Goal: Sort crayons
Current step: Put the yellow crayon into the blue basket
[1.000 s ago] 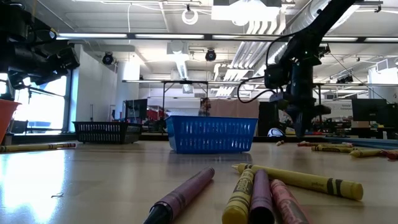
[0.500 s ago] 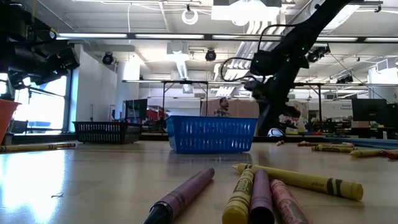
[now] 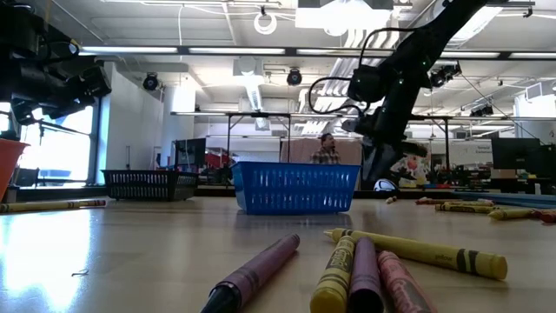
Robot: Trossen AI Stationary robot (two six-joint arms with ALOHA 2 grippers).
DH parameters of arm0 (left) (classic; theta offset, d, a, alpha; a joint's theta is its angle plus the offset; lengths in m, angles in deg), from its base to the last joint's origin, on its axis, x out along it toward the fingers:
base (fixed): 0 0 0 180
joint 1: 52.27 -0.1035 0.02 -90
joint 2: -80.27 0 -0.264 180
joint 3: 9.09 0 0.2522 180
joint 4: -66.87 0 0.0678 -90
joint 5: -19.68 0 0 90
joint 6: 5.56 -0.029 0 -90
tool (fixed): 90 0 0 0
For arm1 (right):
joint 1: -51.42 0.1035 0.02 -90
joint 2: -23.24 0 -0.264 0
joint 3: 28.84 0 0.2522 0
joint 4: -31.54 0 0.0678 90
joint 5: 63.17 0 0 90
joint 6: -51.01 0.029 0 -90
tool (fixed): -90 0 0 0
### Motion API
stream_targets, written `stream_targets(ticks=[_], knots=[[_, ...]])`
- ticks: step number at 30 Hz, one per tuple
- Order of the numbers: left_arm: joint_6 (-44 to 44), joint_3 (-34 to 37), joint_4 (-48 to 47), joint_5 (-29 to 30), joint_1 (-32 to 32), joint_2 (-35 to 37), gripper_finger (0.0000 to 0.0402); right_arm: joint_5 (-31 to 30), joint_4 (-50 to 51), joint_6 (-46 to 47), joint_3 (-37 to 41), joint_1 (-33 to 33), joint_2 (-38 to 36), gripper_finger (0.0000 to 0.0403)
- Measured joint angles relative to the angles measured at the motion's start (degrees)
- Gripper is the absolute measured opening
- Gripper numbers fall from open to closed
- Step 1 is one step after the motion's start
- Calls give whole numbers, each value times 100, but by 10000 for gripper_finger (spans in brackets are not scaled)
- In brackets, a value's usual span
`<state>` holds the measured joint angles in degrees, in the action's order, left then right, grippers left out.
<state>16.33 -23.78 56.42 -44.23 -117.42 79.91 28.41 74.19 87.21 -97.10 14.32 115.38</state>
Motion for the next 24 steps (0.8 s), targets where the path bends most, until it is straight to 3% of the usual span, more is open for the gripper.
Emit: stream_targets(ticks=[4,8,15,24], knots=[[0,0,0,0,1,1,104,-126,68,945,0,-2,0,181],[0,0,0,0,0,2,104,-155,99,1703,0,0,0,212],[0,0,0,0,1,0,104,-366,433,2527,0,0,15,196],[0,0,0,0,0,2,104,-433,415,2788,0,9,398,159]])
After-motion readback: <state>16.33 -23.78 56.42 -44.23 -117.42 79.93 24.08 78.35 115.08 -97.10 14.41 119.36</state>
